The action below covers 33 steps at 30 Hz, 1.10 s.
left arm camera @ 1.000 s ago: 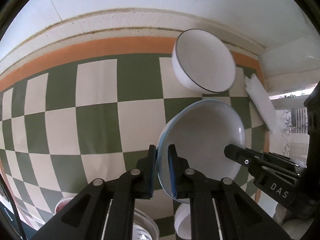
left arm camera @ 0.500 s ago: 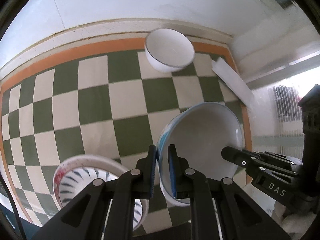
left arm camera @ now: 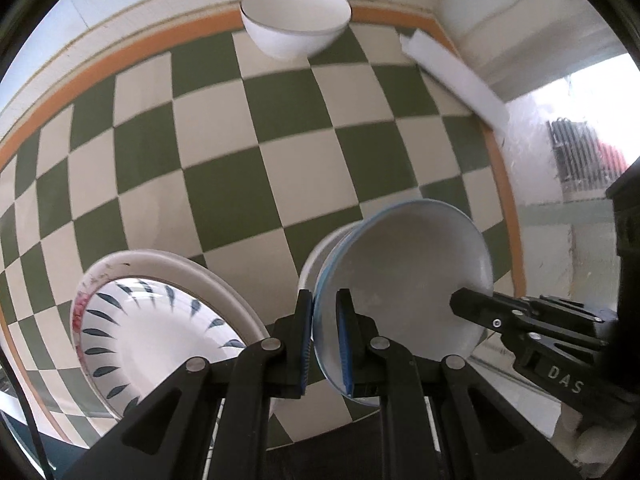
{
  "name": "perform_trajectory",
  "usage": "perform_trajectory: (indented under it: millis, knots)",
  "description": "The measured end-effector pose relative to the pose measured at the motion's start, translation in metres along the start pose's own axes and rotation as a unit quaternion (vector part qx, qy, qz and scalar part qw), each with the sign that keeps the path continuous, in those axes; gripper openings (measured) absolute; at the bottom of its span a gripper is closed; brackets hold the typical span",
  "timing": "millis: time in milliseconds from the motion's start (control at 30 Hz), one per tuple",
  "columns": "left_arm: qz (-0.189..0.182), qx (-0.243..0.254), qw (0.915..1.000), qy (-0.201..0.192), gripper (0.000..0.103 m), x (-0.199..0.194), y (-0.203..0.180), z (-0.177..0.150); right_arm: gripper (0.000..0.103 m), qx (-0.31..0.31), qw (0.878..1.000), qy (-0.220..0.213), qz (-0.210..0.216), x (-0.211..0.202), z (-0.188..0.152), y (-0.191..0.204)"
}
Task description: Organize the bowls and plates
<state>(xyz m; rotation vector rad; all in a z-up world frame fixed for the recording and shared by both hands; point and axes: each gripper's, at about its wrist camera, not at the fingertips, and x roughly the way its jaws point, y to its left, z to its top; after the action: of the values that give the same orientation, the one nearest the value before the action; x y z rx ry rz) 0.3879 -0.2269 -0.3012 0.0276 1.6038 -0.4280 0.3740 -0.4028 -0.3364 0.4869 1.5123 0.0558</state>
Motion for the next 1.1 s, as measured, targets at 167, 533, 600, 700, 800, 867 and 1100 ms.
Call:
perform_trajectory:
  millis: [167, 533, 600, 700, 800, 867, 1100]
  knots:
    - [0.006, 0.000, 0.9998, 0.017, 0.010, 0.016, -0.002, 0.002, 0.010, 0.004, 1.000, 0.011, -0.007, 0.012, -0.001, -0.007]
    - [0.019, -0.002, 0.9994, 0.030, 0.010, 0.031, -0.002, 0.006, 0.012, 0.014, 0.999, 0.041, -0.005, 0.026, 0.008, -0.014]
    - [0.012, -0.009, 0.9993, 0.035, 0.010, 0.030, 0.001, 0.007, 0.012, 0.012, 0.999, 0.044, -0.005, 0.026, 0.010, -0.015]
    - [0.000, -0.018, 0.9995, 0.028, 0.011, 0.016, 0.005, 0.009, 0.012, 0.006, 0.999, 0.043, 0.003, 0.016, 0.014, -0.013]
    - [-0.006, -0.022, 0.9997, -0.002, 0.011, -0.014, 0.006, 0.018, 0.012, -0.002, 1.000, 0.017, 0.011, -0.012, 0.022, -0.009]
    - [-0.013, -0.029, 0.9990, -0.030, 0.013, -0.037, 0.008, 0.031, 0.013, -0.012, 1.000, -0.006, 0.014, -0.034, 0.034, -0.004]
    - [0.002, -0.103, 0.9904, -0.093, 0.040, -0.062, 0.054, 0.100, 0.056, -0.066, 0.994, -0.085, 0.030, -0.069, 0.106, 0.024]
